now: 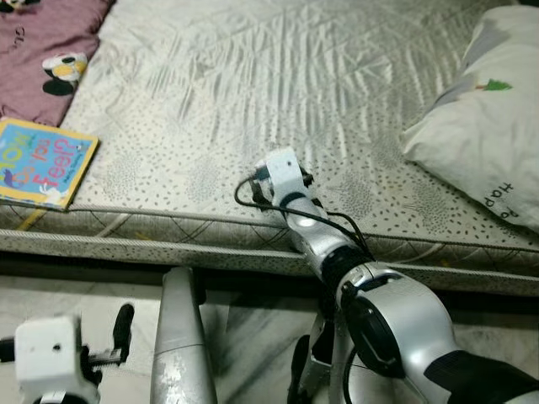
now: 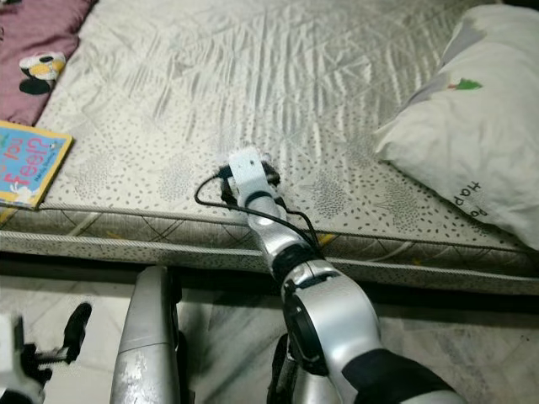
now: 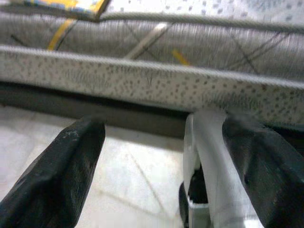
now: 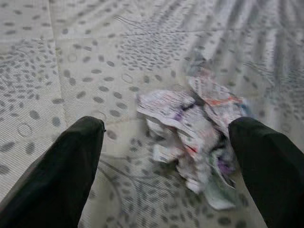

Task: Clean up the room

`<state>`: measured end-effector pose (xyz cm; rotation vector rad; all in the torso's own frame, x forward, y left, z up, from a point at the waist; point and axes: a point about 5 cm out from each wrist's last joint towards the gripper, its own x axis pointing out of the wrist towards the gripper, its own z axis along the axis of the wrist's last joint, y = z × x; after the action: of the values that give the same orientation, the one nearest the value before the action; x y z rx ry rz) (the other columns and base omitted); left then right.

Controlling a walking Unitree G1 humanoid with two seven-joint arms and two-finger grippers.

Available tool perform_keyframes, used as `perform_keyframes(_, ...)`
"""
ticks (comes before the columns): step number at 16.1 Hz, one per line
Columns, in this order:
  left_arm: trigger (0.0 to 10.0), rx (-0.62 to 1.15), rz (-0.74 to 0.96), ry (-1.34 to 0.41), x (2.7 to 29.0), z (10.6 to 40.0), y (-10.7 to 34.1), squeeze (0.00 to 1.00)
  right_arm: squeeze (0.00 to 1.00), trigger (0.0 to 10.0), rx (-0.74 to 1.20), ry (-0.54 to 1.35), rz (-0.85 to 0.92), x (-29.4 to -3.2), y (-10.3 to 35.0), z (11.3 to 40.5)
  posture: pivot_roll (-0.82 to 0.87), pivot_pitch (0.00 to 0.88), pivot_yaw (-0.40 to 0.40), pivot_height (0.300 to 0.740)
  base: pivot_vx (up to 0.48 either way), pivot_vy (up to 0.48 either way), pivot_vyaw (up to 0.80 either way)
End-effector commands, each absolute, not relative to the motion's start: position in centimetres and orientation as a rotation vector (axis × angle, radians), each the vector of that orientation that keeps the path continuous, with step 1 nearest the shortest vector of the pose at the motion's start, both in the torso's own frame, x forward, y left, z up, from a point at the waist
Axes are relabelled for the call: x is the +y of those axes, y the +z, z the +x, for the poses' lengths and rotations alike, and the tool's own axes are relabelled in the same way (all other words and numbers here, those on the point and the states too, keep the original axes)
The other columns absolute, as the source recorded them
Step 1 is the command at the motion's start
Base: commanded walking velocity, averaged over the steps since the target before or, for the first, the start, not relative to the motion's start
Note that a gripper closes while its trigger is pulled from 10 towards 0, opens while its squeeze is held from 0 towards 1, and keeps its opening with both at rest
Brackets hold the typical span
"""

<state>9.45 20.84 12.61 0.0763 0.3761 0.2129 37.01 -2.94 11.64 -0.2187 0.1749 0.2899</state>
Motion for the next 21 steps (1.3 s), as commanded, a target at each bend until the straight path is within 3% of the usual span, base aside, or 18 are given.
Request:
perform_keyframes(1,10.0,0.390,0.082,0.217,20.6,8.8,12.9,0.00,0.00,10.0,0.176,0.262,-0.191,-2.9,11.7,37.0,0.51,0.297,-0.061,0.523,0.000,0.000,0.00)
perform_keyframes(8,10.0,0.427,0.009,0.120,18.4,6.9,14.3,0.00,0.00,10.0,0.115,0.206,-0.129,-3.1,12.8,37.4,0.48,0.400,-0.045,0.523,0.000,0.000,0.00)
perform_keyframes(9,10.0,0.421,0.001,0.108,18.1,6.9,14.3,0.00,0.00,4.0,0.109,0.198,-0.129,-3.3,13.0,37.6,0.48,0.407,-0.046,0.523,0.000,0.000,0.00)
perform_keyframes(10,10.0,0.419,0.000,0.106,18.0,6.9,14.3,0.00,0.00,0.0,0.114,0.193,-0.121,-3.5,13.0,37.7,0.48,0.405,-0.046,0.523,0.000,0.000,0.00)
perform_keyframes(14,10.0,0.426,0.004,0.110,18.2,7.3,14.2,0.00,0.00,0.0,0.169,0.169,-0.113,-4.4,12.6,37.9,0.46,0.391,-0.061,0.523,0.000,0.000,0.00)
perform_keyframes(21,10.0,0.404,-0.001,0.132,18.1,8.4,13.9,0.00,0.00,0.0,0.329,0.105,0.047,-5.9,10.4,37.4,0.46,0.352,-0.098,0.523,0.000,0.000,0.00)
